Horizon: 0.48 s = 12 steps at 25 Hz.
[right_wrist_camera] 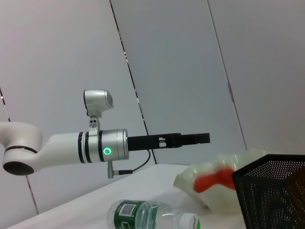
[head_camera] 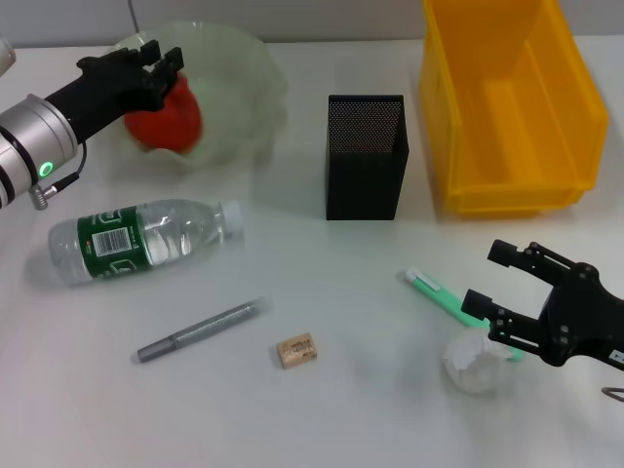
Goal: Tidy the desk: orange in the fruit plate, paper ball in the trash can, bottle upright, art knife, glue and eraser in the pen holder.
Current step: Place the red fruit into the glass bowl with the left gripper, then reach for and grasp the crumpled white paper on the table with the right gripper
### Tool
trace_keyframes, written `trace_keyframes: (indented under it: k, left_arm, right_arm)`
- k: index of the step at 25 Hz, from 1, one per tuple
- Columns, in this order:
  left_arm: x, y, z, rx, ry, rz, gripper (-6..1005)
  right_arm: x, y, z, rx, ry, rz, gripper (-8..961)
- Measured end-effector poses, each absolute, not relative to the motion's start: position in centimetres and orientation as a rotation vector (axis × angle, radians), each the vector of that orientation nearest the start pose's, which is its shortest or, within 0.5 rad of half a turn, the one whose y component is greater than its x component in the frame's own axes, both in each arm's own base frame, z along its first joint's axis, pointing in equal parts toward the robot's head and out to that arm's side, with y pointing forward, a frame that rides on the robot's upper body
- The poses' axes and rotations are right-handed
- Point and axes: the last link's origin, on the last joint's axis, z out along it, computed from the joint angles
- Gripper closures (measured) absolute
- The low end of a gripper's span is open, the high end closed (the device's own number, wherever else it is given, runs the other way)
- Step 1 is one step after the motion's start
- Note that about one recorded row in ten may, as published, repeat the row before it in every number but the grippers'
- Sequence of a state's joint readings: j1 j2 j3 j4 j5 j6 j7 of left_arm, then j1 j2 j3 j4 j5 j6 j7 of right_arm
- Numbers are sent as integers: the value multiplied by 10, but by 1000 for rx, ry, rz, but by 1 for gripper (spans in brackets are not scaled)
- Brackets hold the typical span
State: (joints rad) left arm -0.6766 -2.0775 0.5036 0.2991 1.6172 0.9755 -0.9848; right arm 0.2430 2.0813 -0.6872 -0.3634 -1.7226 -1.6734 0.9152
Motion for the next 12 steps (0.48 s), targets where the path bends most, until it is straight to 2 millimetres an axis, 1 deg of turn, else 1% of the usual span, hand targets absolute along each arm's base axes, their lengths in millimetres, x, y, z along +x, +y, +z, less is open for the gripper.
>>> trace_keyframes:
  k: [5, 6, 8, 10, 11, 12]
  left_arm:
    - [-282, 408, -8, -2078, -698, -688, 762]
    - [-279, 405, -7, -2090, -701, -731, 584]
    - [-277, 402, -7, -2101, -709, -772, 561]
    - [-267, 391, -3, -2142, -716, -915, 539]
    - [-254, 374, 1, -2206, -677, -1081, 527]
    - [-250, 367, 3, -2234, -647, -1133, 516]
  right_arm:
    - [318, 227, -23, -2449, 603, 1023, 157]
    - [317, 227, -23, -2450, 601, 1023, 157]
    - [317, 227, -23, -2450, 601, 1024, 156]
    - [317, 227, -23, -2450, 602, 1024, 156]
    - [318, 226, -23, -2446, 605, 1024, 156]
    - [318, 226, -23, -2446, 605, 1024, 156]
